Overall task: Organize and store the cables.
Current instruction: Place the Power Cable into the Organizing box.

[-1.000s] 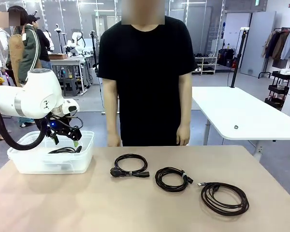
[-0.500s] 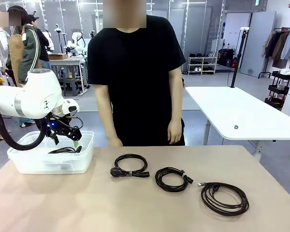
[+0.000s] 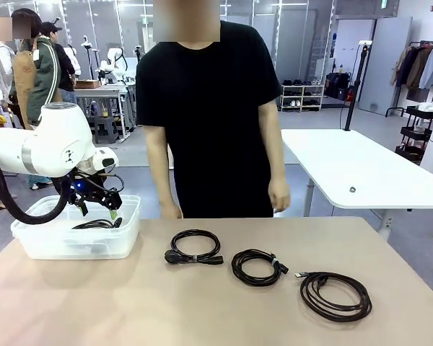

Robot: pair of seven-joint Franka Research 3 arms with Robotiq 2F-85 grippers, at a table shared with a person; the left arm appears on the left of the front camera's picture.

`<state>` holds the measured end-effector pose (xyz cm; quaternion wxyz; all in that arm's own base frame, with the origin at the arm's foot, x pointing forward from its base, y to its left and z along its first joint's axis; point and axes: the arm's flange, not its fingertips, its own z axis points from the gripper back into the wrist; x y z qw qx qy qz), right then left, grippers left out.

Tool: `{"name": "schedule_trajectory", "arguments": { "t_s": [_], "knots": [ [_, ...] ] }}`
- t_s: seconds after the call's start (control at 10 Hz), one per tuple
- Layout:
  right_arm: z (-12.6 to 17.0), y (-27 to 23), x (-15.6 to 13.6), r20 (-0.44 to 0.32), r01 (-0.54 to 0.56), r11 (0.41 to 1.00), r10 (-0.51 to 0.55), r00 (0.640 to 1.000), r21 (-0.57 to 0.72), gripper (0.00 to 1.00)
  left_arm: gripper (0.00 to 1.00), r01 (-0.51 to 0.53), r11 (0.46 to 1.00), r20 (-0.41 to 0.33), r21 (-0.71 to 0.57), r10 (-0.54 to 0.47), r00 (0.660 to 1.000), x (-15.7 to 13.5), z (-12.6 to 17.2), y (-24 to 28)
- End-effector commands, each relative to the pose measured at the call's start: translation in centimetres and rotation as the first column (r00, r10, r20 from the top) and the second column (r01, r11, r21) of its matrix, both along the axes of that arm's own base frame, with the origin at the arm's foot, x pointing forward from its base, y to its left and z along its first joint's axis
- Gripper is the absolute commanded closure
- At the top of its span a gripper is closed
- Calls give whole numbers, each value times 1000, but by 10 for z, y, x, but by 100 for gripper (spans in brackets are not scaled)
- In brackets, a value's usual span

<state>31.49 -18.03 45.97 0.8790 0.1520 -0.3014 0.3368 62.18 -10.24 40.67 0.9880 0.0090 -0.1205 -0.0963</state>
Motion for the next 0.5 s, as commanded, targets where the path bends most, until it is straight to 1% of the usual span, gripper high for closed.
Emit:
{"name": "schedule_trajectory", "arguments": {
  "t_s": [0.0, 0.1, 0.2, 0.4],
  "knots": [
    [1, 0, 1, -2, 4, 1000, -4, 1000, 8, 0, 0, 55, 998, 6, -24, -55, 998, 1, 16, 5],
    [1, 0, 1, -2, 4, 1000, -4, 1000, 8, 0, 0, 127, 990, -18, -58, -128, 992, -6, 29, 14],
    [1, 0, 1, -2, 4, 1000, -4, 1000, 8, 0, 0, 191, 979, -16, -66, -193, 981, -18, 41, 21],
    [1, 0, 1, -2, 4, 1000, -4, 1000, 8, 0, 0, 368, 926, 64, -86, -363, 930, -54, 70, 29]
  ]
}}
